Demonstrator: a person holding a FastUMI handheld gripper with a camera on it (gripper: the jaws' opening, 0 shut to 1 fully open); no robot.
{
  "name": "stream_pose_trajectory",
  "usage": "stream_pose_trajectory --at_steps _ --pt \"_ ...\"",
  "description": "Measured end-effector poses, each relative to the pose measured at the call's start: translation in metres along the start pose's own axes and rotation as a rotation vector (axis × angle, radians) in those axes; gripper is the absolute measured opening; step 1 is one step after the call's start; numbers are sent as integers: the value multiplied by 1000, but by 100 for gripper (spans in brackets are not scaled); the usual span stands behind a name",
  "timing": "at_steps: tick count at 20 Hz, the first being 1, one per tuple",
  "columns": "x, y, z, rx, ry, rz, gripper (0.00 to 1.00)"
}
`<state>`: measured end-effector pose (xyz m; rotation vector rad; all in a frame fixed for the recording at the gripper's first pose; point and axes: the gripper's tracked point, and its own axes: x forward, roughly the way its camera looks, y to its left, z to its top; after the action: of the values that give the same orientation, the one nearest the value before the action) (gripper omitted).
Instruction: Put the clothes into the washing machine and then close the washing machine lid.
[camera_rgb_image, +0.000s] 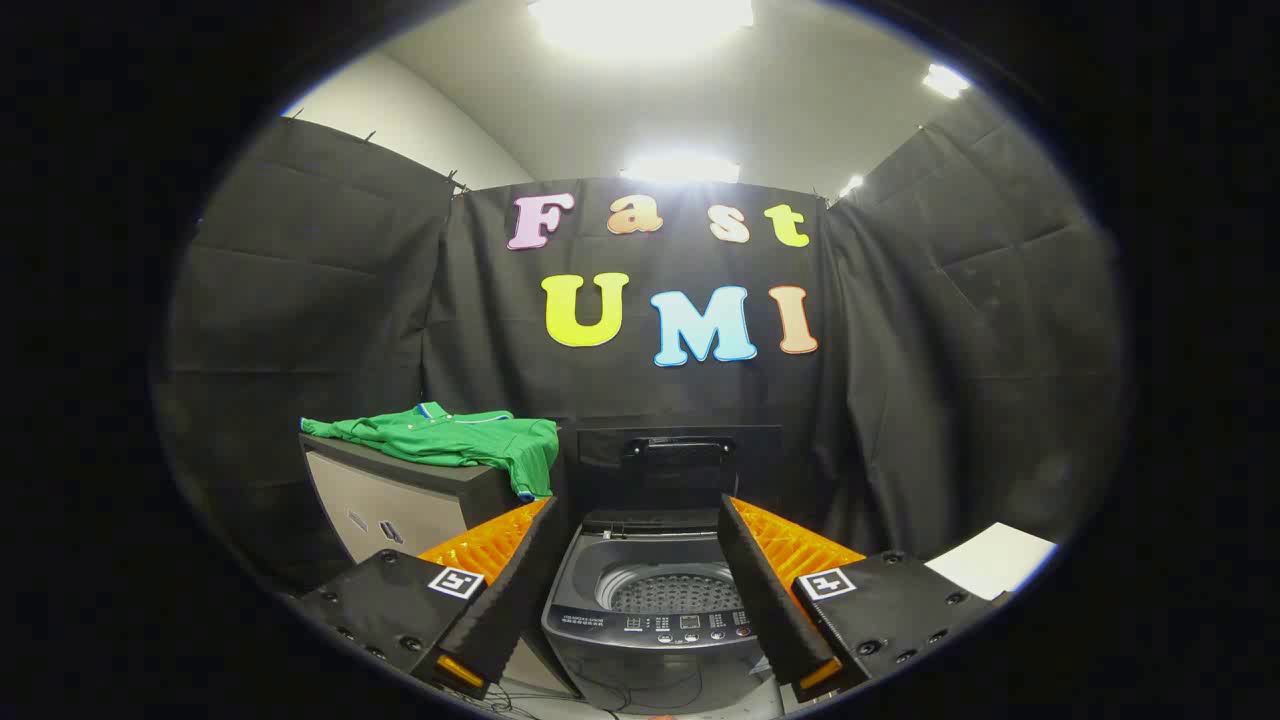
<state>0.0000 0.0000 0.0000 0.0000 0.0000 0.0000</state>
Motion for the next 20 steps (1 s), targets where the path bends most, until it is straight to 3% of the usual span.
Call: stream_pose_trajectory --at_steps 20 --pt "13 -14 -6 11 13 15 98"
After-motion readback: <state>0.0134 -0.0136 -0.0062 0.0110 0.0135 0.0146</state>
